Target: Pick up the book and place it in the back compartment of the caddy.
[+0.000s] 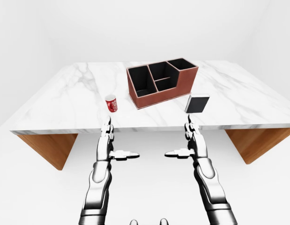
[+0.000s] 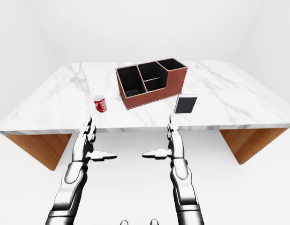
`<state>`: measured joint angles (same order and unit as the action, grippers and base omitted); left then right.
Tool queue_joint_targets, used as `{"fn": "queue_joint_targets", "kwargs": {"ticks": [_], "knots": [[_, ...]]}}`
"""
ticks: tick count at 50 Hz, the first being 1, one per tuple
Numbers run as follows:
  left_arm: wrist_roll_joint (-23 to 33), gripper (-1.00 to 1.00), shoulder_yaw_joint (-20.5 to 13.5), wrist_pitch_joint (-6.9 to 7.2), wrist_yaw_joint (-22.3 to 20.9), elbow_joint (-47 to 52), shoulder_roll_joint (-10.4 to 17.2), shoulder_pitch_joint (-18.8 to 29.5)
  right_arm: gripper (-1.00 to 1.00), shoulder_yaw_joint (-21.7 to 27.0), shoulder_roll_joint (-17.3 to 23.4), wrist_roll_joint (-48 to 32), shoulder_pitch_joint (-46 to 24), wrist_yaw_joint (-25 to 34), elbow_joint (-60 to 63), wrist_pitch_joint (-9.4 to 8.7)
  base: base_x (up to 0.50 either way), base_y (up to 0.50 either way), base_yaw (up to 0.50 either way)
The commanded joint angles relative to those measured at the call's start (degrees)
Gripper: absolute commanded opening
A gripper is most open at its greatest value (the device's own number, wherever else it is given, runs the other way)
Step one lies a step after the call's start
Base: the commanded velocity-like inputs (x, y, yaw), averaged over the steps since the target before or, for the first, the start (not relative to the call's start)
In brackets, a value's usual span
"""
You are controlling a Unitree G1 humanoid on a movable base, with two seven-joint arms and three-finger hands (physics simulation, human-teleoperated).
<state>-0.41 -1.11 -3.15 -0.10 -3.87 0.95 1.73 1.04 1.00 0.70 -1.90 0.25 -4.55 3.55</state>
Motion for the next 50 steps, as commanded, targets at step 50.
{"fn": "queue_joint_targets", "kwargs": {"ticks": [50], "knots": [[0.1,1.00,-4.6,8.15,-5.9,49.9,0.9,-3.2,1.00,12.9,6.5,6.5,-4.3,10.1,49.8,-8.55,0.16,0.00,0.00]]}}
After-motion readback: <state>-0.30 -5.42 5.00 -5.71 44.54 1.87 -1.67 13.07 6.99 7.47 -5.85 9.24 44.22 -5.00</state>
